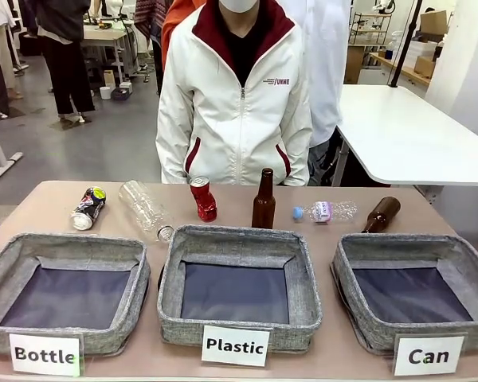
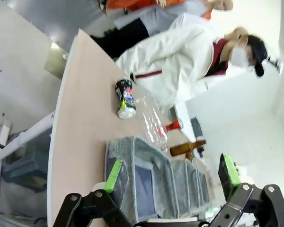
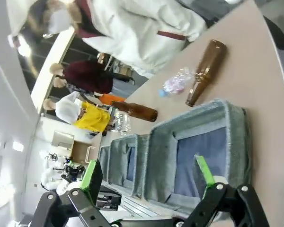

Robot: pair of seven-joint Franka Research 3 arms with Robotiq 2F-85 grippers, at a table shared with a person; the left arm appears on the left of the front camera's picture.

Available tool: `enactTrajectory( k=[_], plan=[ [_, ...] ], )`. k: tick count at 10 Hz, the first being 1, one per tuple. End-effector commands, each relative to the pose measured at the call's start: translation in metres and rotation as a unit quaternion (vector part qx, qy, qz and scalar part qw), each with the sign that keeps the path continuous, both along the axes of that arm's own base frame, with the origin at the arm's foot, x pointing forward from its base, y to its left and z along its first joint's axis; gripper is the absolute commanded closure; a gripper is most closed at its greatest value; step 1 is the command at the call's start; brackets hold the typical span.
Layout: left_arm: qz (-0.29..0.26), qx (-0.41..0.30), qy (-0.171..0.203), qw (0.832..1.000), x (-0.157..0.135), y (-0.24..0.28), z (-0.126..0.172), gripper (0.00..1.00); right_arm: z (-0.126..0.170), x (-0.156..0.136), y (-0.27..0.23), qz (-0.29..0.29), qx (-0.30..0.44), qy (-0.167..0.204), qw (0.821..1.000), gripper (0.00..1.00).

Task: Sort the can waste into the basket.
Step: Pick up the can waste from the table and place it in the right Fabric basket.

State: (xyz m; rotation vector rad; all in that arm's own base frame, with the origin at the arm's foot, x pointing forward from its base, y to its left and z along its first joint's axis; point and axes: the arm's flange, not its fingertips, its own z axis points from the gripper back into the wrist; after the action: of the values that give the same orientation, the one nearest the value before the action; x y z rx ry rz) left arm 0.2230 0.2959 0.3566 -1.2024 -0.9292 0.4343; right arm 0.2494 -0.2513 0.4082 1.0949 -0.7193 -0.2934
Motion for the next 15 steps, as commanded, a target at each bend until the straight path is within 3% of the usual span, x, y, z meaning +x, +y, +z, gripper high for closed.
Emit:
enactTrajectory(
  k=[1, 6, 7, 8, 10, 11, 13, 15],
  plan=[
    [-0.019, 0.022, 0.005, 1.0, -0.005, -0.002, 0.008, 0.0, 0.019, -0.009, 0.003, 0.013, -0.001, -0.021, 1.0, 0.0],
    [-0.02, 0.012, 0.013, 1.0, -0.002, -0.001, 0.005, 0.0, 0.019, -0.009, 0.003, 0.013, -0.001, -0.021, 1.0, 0.0],
    [-0.032, 0.073, -0.014, 0.997, -0.01, -0.016, 0.025, 0.0, 0.019, -0.009, 0.003, 0.013, -0.001, -0.021, 1.0, 0.0],
    [-0.055, 0.127, -0.01, 0.99, -0.007, -0.03, 0.041, 0.0, 0.019, -0.009, 0.003, 0.013, -0.001, -0.021, 1.0, 0.0],
    [-0.134, 0.268, -0.01, 0.954, 0.041, -0.083, 0.1, 0.0, 0.019, -0.009, 0.003, 0.013, -0.001, -0.021, 1.0, 0.0],
    [-0.168, 0.303, -0.003, 0.938, 0.067, -0.112, 0.114, 0.0, 0.019, -0.009, 0.003, 0.013, -0.001, -0.021, 1.0, 0.0],
    [-0.251, 0.347, 0.025, 0.903, 0.135, -0.176, 0.122, 0.0, 0.019, -0.009, 0.003, 0.013, -0.001, -0.021, 1.0, 0.0],
    [-0.292, 0.382, 0.073, 0.874, 0.182, -0.245, 0.101, 0.0, 0.019, -0.009, 0.003, 0.013, -0.001, -0.021, 1.0, 0.0]
  ],
)
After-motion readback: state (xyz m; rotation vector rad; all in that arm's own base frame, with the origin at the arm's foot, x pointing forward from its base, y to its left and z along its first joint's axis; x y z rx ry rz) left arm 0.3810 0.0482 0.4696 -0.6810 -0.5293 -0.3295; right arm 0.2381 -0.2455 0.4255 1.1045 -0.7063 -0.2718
